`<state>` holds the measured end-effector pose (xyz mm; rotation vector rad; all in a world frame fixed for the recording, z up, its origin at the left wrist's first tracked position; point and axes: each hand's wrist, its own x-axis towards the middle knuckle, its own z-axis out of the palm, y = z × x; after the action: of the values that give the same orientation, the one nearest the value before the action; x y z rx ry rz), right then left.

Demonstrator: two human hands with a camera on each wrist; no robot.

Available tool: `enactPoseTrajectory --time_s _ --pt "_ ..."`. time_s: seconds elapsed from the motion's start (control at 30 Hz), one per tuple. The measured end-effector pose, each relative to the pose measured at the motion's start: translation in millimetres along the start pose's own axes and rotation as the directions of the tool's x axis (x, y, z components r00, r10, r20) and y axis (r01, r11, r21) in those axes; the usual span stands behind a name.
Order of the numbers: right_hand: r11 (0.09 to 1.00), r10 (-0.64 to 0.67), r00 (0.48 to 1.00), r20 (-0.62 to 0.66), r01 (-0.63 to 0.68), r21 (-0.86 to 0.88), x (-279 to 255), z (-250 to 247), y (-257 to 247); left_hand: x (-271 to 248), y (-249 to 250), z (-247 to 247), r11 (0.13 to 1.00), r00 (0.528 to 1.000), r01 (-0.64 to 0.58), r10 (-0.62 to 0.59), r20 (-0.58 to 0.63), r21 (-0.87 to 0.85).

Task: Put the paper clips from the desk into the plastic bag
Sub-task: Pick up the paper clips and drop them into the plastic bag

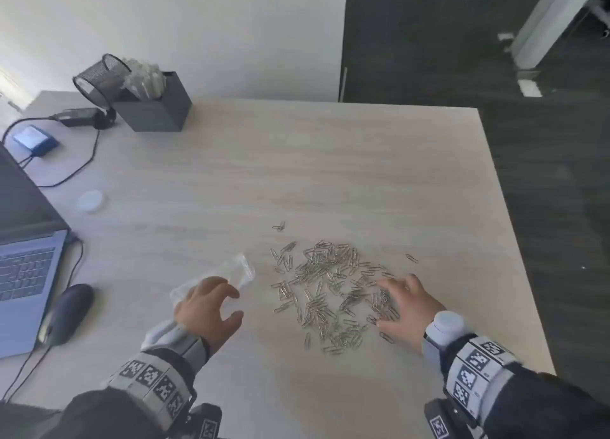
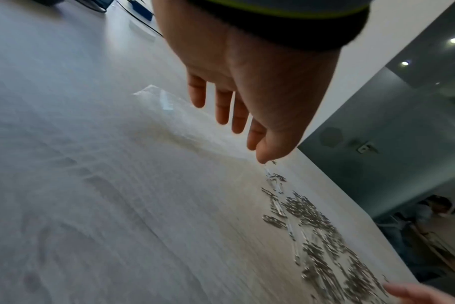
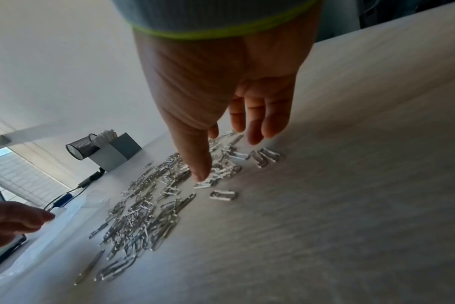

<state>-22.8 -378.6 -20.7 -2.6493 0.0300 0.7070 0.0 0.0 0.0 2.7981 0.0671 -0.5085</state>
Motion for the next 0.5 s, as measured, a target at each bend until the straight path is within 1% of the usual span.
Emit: enactPoseTrajectory --time_s 0.1,0.17,0.27,0.37,0.4,0.43,0.5 --pt "0.999 0.034 0.999 0.015 -0.034 -0.012 10 8 -6 17 -7 -1 0.993 0.994 0.112 -0.111 -0.01 0.045" --pt "1.0 0.015 1.0 -0.012 -0.014 0.023 15 12 -12 28 -9 -2 0.986 0.987 0.162 -0.162 -0.004 0.039" --pt "0.998 -0.03 0.998 -0.054 0.033 0.053 28 14 -28 43 -11 5 0.977 0.979 0.199 -0.201 0.026 0.08" --pt "0.994 -0.075 0.997 -0.029 0.077 0.08 37 13 -42 58 -10 10 0.976 0.98 0.187 -0.194 0.052 0.11" --pt "0.991 -0.089 0.995 -0.039 0.093 0.098 40 11 -42 63 -10 11 0.976 0.98 0.18 -0.189 0.064 0.121" --pt "0.99 -0.081 0.995 -0.063 0.088 0.114 41 8 -41 66 -10 11 0.977 0.981 0.173 -0.183 0.071 0.127" --pt "0.989 -0.016 0.983 -0.183 0.042 0.138 45 -4 -32 72 -9 13 0.979 0.984 0.153 -0.163 0.075 0.133"
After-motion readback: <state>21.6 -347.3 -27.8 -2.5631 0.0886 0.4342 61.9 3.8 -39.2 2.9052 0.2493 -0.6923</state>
